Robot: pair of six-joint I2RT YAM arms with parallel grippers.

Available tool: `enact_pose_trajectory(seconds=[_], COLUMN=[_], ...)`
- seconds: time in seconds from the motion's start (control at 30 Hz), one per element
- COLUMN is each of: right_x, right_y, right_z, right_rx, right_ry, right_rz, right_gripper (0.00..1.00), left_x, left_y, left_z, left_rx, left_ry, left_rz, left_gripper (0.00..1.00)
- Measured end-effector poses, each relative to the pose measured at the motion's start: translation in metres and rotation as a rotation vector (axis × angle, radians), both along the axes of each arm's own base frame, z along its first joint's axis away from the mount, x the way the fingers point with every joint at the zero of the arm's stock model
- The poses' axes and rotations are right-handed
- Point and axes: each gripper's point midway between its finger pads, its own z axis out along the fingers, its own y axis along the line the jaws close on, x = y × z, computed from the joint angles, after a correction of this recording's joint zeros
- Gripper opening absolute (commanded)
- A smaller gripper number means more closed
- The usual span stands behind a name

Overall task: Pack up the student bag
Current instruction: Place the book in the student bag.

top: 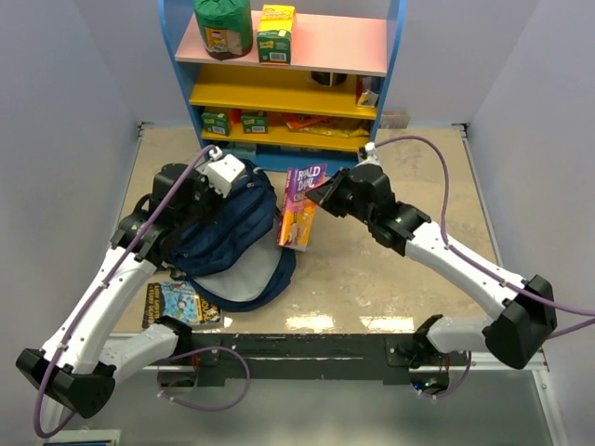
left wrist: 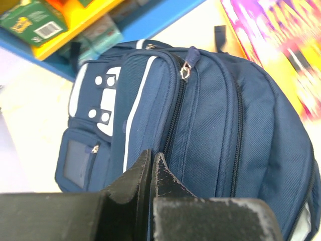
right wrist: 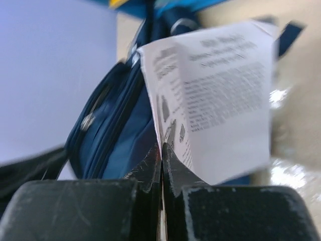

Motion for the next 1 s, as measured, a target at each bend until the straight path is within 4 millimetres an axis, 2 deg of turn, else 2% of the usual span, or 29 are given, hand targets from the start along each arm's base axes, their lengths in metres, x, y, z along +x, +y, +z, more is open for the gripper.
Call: enact_pose_trajectory(seconds=[0.17, 0.3, 0.43, 0.5, 0.63, 0.7, 0.83, 1.0], right_x=[-0.046, -0.078, -0.102, -0.105, -0.105, -0.102, -0.088, -0.068], right_y=[0.034, 0.059, 0.087, 0.1, 0.13, 0.146, 0.183, 0.228], right_z=[0.024, 0.02, 0.013, 0.001, -0.035, -0.045, -0.047, -0.035], right_rx=[0.057, 0.079, 0.108, 0.104, 0.071, 0.063, 0.071, 0.054], right_ry=[-0.004, 0.041, 0.075, 0.095, 0.15, 0.164, 0.153, 0.087], right_rz=[0.122, 0.199, 0.262, 0.281, 0.31, 0.327, 0.353, 0.419], right_gripper=[0.0, 0.0, 0.0, 0.0, 0.0, 0.0, 0.0, 0.0], left_x=[0.005, 0.007, 0.004, 0.001, -0.003, -0.004, -0.005, -0.005], left_y=[0.008, 0.014, 0.011, 0.009, 0.008, 0.008, 0.01, 0.019], left_z=[0.014, 0.027, 0.029, 0.026, 0.024, 0.024, 0.027, 0.033], left_rx=[-0.005, -0.008, -0.016, -0.018, -0.023, -0.025, -0.03, -0.033], left_ry=[-0.036, -0.063, -0.056, -0.04, -0.023, -0.022, -0.027, -0.049], left_rz=[0.062, 0.091, 0.075, 0.061, 0.047, 0.043, 0.044, 0.077], left_gripper=[0.0, 0.0, 0.0, 0.0, 0.0, 0.0, 0.0, 0.0])
